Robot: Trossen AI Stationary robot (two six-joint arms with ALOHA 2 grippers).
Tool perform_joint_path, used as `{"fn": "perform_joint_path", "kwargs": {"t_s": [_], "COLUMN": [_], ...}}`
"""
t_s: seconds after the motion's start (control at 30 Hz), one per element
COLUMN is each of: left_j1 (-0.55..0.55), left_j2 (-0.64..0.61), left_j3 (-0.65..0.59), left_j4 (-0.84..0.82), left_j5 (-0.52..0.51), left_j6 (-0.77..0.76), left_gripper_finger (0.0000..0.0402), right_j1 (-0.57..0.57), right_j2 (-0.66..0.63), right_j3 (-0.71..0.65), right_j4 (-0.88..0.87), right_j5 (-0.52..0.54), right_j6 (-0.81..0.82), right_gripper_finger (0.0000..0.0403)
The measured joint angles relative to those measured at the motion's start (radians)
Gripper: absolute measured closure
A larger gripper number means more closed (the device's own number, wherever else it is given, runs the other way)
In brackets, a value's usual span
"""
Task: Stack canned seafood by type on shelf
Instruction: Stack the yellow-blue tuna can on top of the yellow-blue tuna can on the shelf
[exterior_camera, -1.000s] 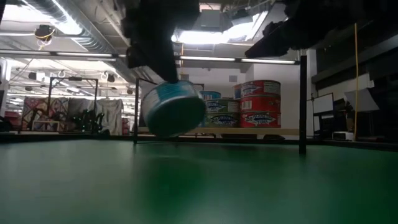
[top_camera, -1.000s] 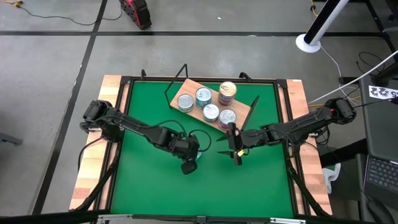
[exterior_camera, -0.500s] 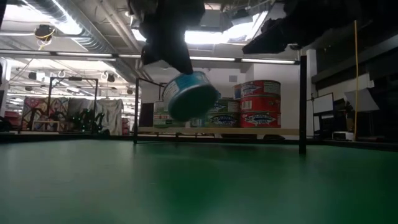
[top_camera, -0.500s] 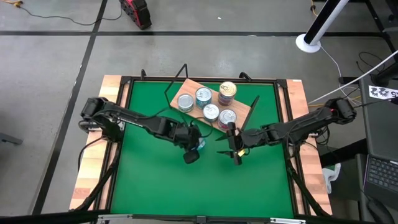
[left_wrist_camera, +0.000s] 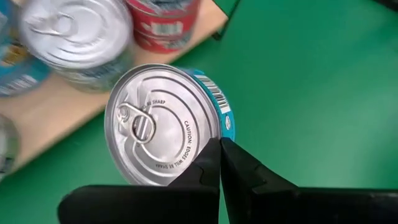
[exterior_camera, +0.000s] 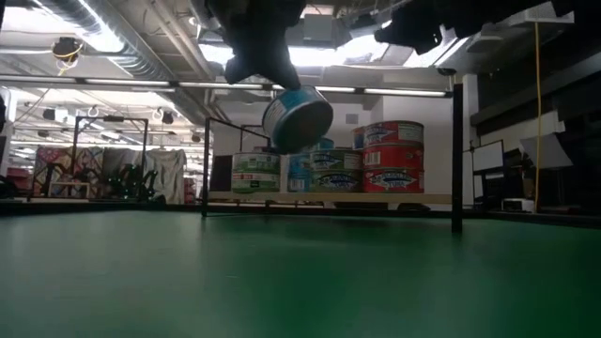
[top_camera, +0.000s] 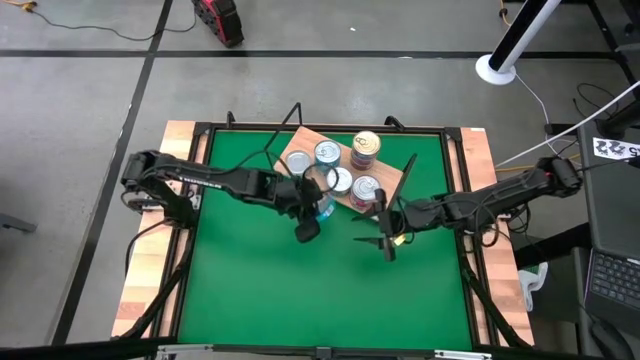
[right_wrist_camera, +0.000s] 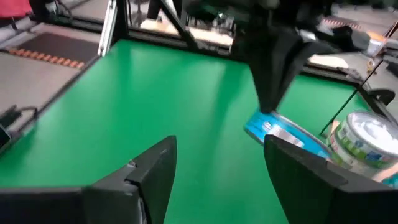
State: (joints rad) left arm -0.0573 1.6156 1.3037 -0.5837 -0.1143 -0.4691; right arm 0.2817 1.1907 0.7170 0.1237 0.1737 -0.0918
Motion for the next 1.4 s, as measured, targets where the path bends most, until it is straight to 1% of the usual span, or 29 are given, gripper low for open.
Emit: {"fn": "perform_joint_path", "kwargs": {"t_s": [0.27, 0.5, 0.73, 0.93, 1.1, 1.4], "left_j1": [0.072, 0.143, 0.212, 0.259, 0.305, 0.361], "left_j2": [-0.043, -0.072, -0.072, -0.072, -0.071, -0.004], "left_j3": [0.0, 0.0, 0.032, 0.088, 0.096, 0.098], "left_j4": [0.006, 0.071, 0.081, 0.085, 0.099, 0.102], "left_j5": [0.0, 0.0, -0.002, 0.0, -0.001, -0.003], "left_j6": [0.069, 0.155, 0.221, 0.283, 0.329, 0.401], "left_gripper_finger": [0.0401, 0.0401, 0.0401, 0.0401, 0.0401, 0.0401], "right_j1": [0.0, 0.0, 0.0, 0.0, 0.0, -0.001], "right_j2": [-0.043, -0.044, -0.044, -0.044, -0.044, -0.044], "right_j3": [0.0, 0.0, 0.0, 0.0, 0.0, 0.0], "right_j4": [-0.002, 0.0, 0.0, 0.0, 0.0, 0.0], "right_j5": [0.0, 0.001, 0.001, 0.001, 0.001, 0.001], "right_j6": [0.0, 0.0, 0.0, 0.0, 0.0, 0.0], "right_gripper_finger": [0.0162, 0.0162, 0.0162, 0.0162, 0.0162, 0.0162]}}
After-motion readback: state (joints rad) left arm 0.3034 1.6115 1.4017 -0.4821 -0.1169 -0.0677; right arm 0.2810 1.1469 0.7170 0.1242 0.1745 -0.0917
